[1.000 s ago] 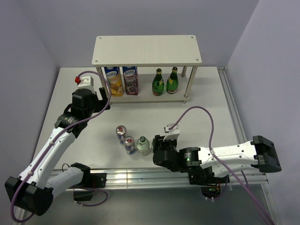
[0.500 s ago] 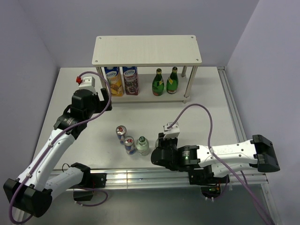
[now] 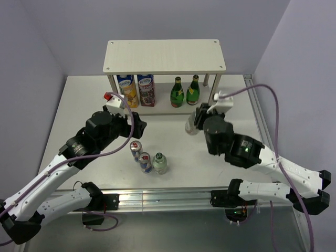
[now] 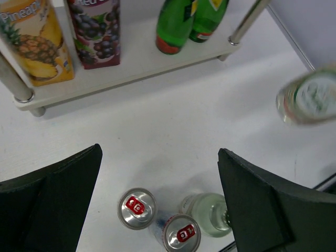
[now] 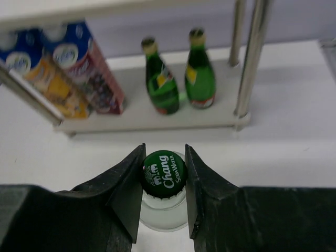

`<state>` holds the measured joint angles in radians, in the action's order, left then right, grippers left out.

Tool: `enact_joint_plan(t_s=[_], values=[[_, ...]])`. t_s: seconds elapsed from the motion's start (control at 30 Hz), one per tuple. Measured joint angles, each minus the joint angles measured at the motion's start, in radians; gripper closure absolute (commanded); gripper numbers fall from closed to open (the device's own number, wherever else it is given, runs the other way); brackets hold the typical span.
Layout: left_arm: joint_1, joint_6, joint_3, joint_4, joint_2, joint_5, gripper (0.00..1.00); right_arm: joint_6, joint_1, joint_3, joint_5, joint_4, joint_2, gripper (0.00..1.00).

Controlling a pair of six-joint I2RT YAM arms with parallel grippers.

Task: Place and organize the beverage onto the shelf

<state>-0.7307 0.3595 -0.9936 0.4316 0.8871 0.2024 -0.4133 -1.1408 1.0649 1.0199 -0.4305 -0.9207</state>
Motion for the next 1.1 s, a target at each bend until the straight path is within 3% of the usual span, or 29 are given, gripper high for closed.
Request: enact_joint_plan(t_s=[0.27,0.7,0.83,1.1], values=[[-0.019,-0.058,0.04,-0.008,-0.066,-0.032,0.01,0.258,0.295,0.553,-0.145,0.034,-0.299,1.0],[-0.019,-0.087,0.09,-0.009,-0.063,0.015,0.01,0.337,0.549,1.197,-0.298,-0.058,-0.818,1.0],[-0.019,-0.089,0.09,-0.01,-0.063,0.02,0.01,0.352,0.599,1.288,-0.325,-0.051,-0.898,1.0],[-0.009,-0.089,0.091,-0.015,-0.063,0.019,0.01,0.358,0.682,1.292,-0.36,-0.041,-0.908,1.0]])
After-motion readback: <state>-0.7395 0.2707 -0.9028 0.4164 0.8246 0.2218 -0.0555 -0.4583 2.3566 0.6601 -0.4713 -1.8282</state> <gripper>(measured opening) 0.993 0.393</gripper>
